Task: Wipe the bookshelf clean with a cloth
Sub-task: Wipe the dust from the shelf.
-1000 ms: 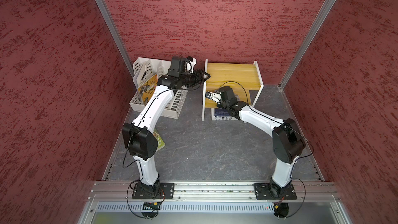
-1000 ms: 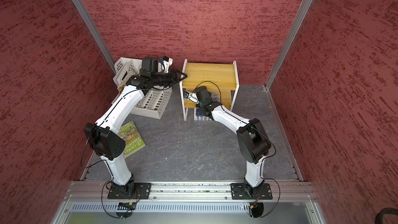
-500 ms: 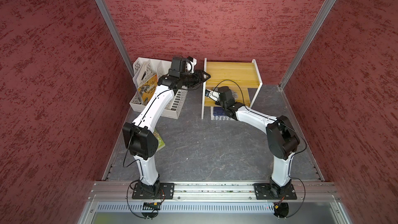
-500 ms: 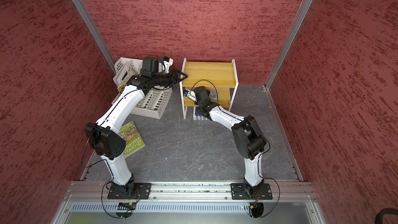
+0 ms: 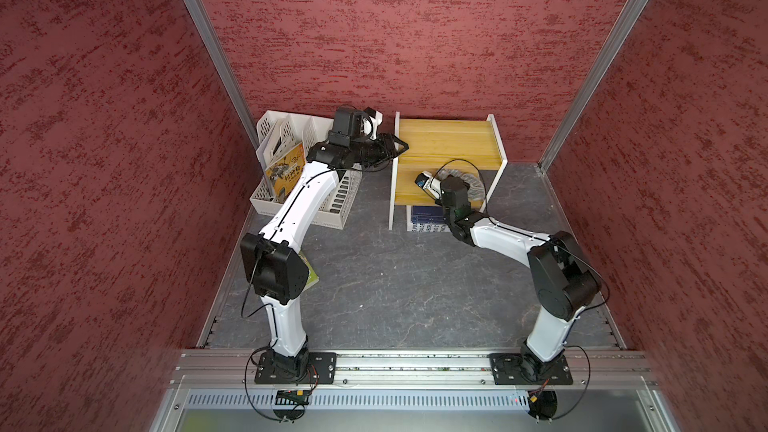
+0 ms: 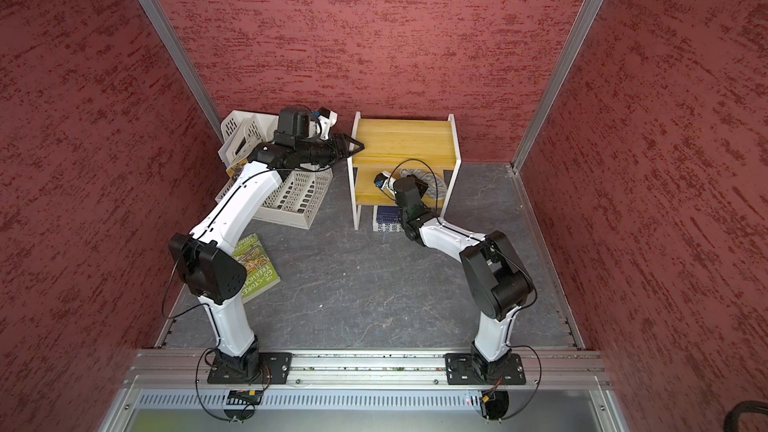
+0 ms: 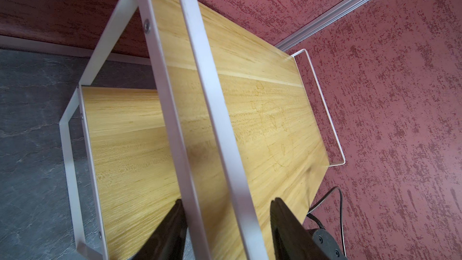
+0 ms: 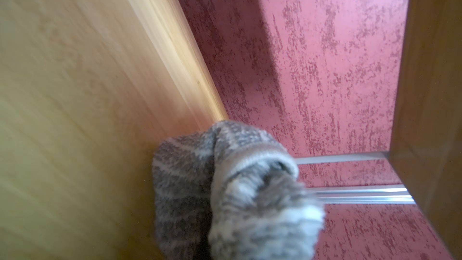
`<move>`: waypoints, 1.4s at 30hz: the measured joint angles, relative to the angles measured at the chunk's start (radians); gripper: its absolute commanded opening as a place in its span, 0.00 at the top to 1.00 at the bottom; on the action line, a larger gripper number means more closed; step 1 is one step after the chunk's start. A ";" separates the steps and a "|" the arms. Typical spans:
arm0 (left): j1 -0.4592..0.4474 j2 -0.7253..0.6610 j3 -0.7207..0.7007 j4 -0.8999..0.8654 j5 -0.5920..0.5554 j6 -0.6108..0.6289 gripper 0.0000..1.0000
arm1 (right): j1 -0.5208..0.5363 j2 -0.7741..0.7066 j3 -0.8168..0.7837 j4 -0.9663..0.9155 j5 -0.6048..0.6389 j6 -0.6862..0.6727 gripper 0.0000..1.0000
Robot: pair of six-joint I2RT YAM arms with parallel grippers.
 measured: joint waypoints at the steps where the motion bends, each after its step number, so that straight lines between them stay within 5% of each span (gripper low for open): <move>1: 0.000 0.000 0.001 -0.001 0.000 0.000 0.45 | -0.005 -0.002 -0.005 0.005 0.010 0.000 1.00; 26: 0.001 0.001 0.006 -0.014 -0.003 0.000 0.46 | 0.148 0.070 0.178 -0.270 -0.118 0.385 1.00; 33: -0.004 0.019 0.007 -0.033 -0.008 0.004 0.46 | 0.157 0.150 0.237 -0.204 -0.064 0.352 1.00; 42: -0.013 0.019 0.007 -0.034 -0.006 0.005 0.47 | 0.146 0.138 0.116 0.043 0.017 0.184 1.00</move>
